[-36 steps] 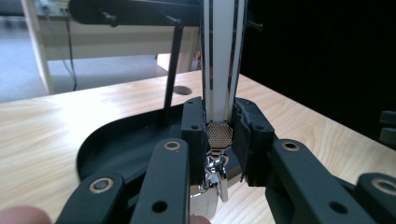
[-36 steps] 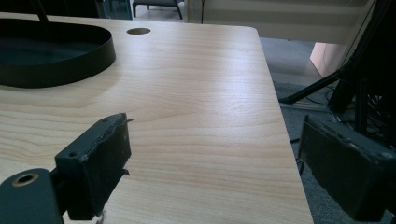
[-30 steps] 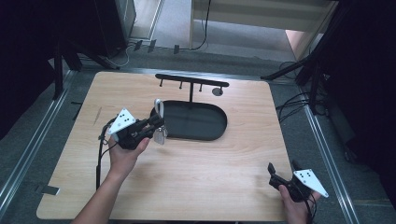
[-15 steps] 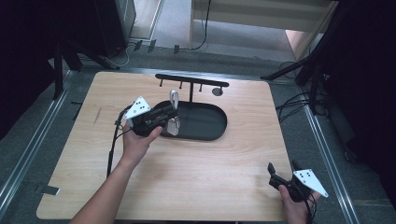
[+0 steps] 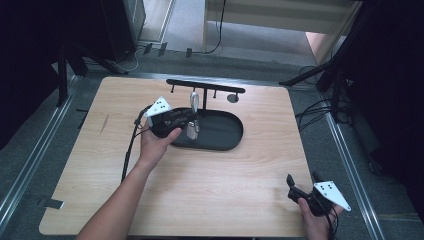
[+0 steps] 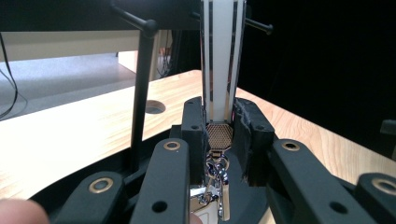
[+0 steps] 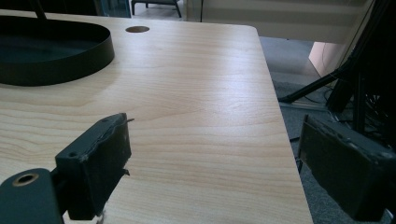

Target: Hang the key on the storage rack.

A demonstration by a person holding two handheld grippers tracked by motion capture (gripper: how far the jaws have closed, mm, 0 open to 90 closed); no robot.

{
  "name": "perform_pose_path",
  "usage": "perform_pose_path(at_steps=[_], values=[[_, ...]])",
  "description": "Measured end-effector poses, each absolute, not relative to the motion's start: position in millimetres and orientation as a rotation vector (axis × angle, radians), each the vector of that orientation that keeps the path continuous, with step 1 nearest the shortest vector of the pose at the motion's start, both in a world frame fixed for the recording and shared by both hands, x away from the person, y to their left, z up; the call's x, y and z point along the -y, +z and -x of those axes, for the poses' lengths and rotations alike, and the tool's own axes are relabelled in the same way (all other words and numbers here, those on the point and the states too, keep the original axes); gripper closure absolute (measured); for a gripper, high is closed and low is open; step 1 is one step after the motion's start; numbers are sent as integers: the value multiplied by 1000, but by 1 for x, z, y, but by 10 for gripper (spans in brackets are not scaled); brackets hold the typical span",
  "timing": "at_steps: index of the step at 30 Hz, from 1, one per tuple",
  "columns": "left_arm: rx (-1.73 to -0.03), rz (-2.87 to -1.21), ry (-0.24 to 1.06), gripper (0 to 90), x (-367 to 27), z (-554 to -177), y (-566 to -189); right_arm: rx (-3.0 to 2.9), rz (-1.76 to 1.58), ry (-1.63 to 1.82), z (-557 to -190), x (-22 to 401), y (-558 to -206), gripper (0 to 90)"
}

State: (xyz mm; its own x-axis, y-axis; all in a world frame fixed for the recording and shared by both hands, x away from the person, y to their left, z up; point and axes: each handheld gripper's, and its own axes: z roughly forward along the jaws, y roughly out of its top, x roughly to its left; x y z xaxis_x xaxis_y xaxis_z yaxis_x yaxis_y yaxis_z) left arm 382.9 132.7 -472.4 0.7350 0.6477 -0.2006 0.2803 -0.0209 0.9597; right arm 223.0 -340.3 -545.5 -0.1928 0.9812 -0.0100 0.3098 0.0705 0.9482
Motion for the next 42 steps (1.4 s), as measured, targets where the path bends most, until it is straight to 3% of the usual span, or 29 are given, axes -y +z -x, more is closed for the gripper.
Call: perform_pose_path(at_steps=[42], values=[[-892,-1568,291,752,-131,-413,-485,-1606,-1316,1154,-223,341,-546,98]])
